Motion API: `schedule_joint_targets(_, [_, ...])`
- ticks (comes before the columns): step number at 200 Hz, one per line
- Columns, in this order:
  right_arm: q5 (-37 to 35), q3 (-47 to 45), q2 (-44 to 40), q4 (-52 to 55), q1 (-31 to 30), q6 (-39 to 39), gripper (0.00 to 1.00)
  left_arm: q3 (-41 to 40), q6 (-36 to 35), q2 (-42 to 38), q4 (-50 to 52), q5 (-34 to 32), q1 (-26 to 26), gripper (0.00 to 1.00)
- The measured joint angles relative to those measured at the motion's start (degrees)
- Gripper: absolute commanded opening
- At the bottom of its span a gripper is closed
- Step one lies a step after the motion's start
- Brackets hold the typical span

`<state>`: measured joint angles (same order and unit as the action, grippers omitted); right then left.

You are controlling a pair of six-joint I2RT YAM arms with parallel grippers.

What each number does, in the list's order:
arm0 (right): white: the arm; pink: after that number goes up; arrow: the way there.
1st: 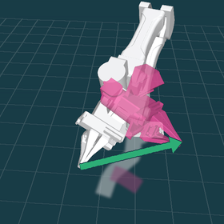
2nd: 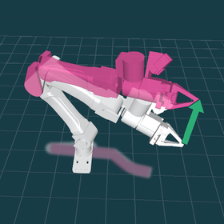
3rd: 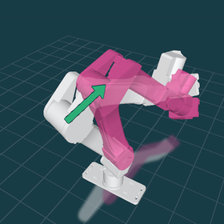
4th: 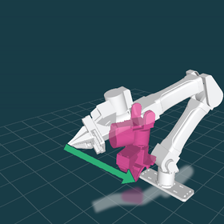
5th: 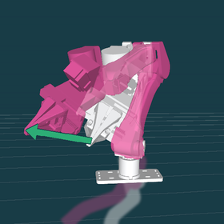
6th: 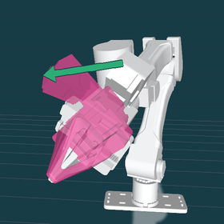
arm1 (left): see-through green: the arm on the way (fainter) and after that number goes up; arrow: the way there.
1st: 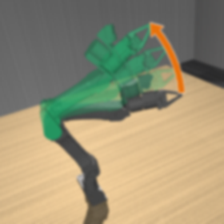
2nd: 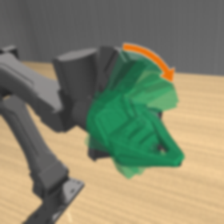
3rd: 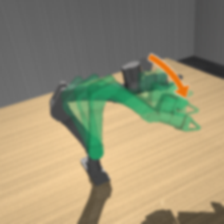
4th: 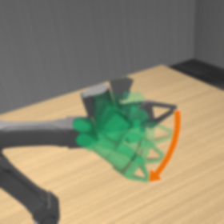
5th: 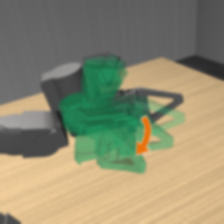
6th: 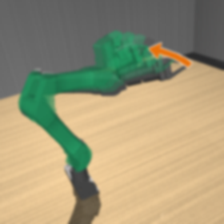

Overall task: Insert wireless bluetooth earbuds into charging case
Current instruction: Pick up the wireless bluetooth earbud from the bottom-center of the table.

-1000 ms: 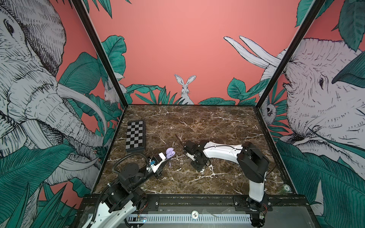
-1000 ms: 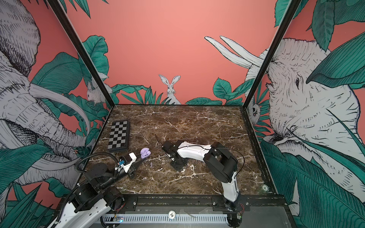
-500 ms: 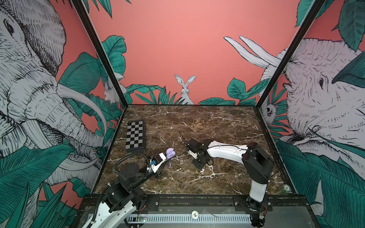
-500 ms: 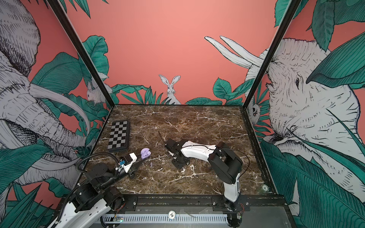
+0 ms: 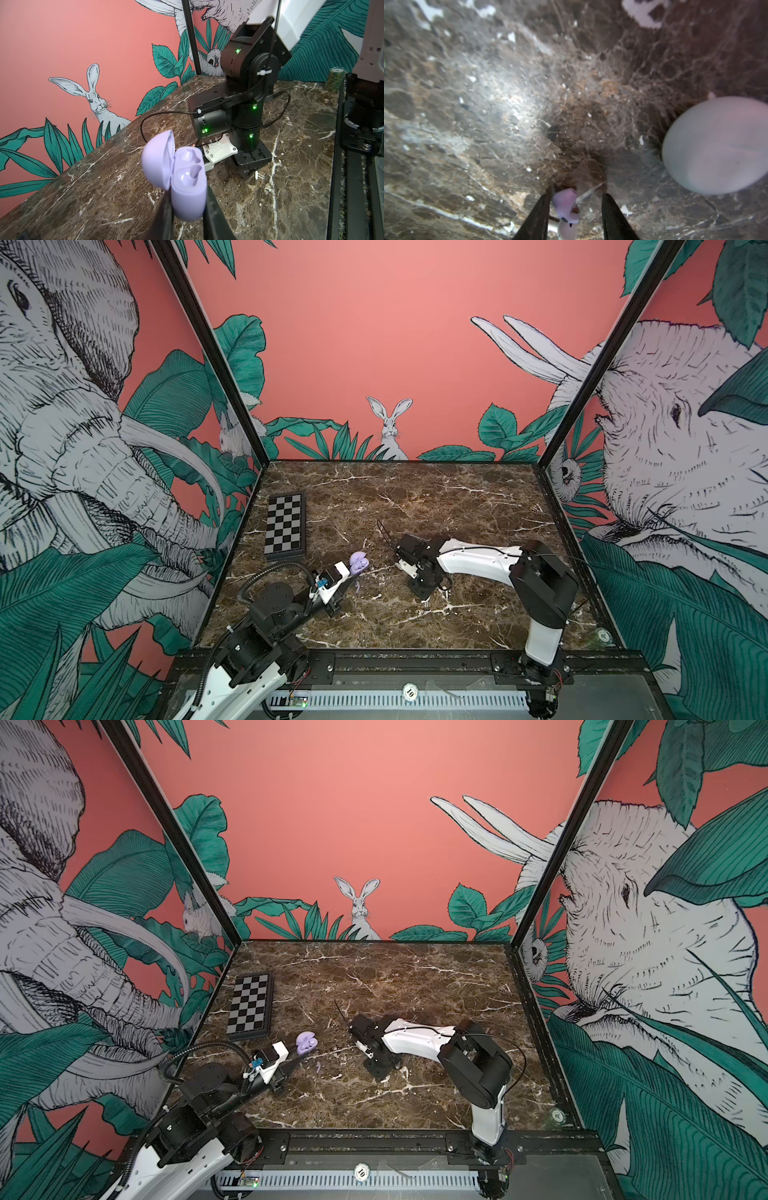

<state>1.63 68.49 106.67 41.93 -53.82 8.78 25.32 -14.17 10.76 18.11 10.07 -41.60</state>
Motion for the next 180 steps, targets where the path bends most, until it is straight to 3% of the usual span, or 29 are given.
schedule_joint_targets(108, [-0.20,0.48,0.37,-0.09,-0.02,0.68,0.23,0.00,-0.07,-0.02,0.00,0.00,0.00,0.00])
schedule_joint_targets(156, [-0.22,0.92,0.63,-0.26,0.00,5.27,0.16,0.00,-0.35,-0.02,0.00,0.00,0.00,0.00])
schedule_joint_targets(180, [-1.53,1.36,0.85,-0.44,0.00,8.66,0.08,0.00,-0.44,-0.02,0.00,0.00,0.00,0.00])
